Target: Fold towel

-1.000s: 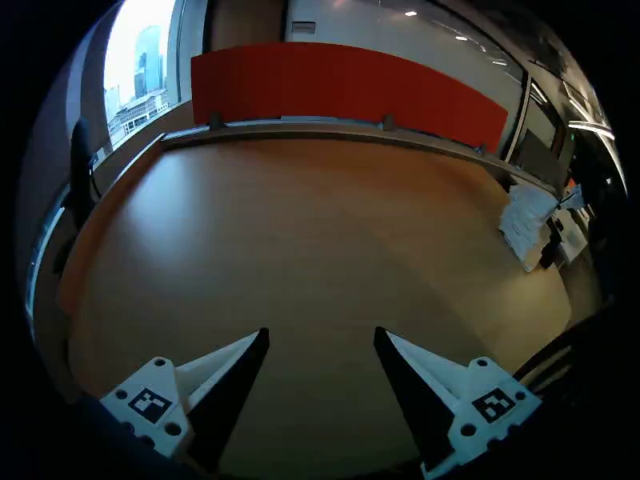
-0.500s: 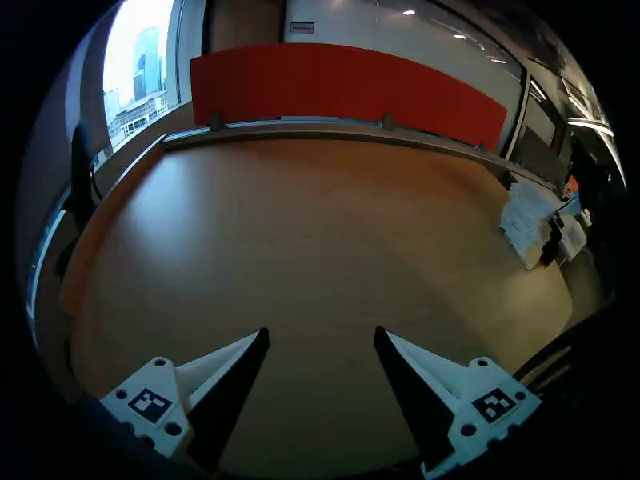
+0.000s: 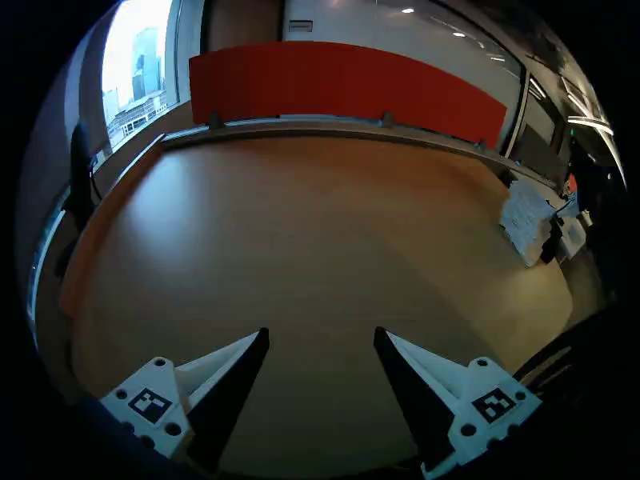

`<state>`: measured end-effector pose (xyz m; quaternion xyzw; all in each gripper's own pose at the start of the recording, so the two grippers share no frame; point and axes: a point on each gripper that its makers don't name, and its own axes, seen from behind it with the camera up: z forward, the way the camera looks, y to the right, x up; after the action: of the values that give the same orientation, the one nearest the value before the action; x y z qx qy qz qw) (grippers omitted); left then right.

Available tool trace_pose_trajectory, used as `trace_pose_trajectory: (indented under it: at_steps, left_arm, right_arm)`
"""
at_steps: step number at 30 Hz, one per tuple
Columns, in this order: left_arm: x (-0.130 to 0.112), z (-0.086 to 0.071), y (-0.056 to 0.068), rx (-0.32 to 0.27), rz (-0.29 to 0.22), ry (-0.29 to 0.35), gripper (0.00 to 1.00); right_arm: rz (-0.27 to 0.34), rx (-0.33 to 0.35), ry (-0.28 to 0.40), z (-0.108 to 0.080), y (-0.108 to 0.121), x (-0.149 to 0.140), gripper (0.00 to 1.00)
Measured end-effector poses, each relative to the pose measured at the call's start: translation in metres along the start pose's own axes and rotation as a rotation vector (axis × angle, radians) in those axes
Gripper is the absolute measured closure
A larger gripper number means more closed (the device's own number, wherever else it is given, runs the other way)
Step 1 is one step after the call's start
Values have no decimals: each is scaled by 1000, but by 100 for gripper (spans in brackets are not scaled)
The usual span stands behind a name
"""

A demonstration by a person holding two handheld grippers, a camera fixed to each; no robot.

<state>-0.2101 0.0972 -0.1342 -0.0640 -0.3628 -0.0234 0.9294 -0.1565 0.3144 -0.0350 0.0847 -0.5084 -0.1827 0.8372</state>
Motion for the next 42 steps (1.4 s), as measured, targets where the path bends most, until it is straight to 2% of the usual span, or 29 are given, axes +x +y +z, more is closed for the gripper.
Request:
trace_pose_trajectory:
  at_steps: [5, 9, 21, 36, 42]
  left_arm:
    - [0, -1, -1, 0, 1, 2, 3]
    - [-1, -2, -1, -1, 3, 3, 3]
    - [-2, -1, 1, -11, 4, 5, 3]
    - [-2, -7, -2, -12, -3, 20, 3]
    - [1, -9, -4, -12, -5, 31, 3]
  right_arm:
    - [17, -8, 0, 2, 0, -2, 92]
    - [25, -13, -2, 2, -2, -5, 81]
    - [23, -13, 20, -1, -16, -6, 2]
    - [47, -12, 50, -8, -27, 1, 0]
    - [90, -17, 84, -12, -35, 8, 0]
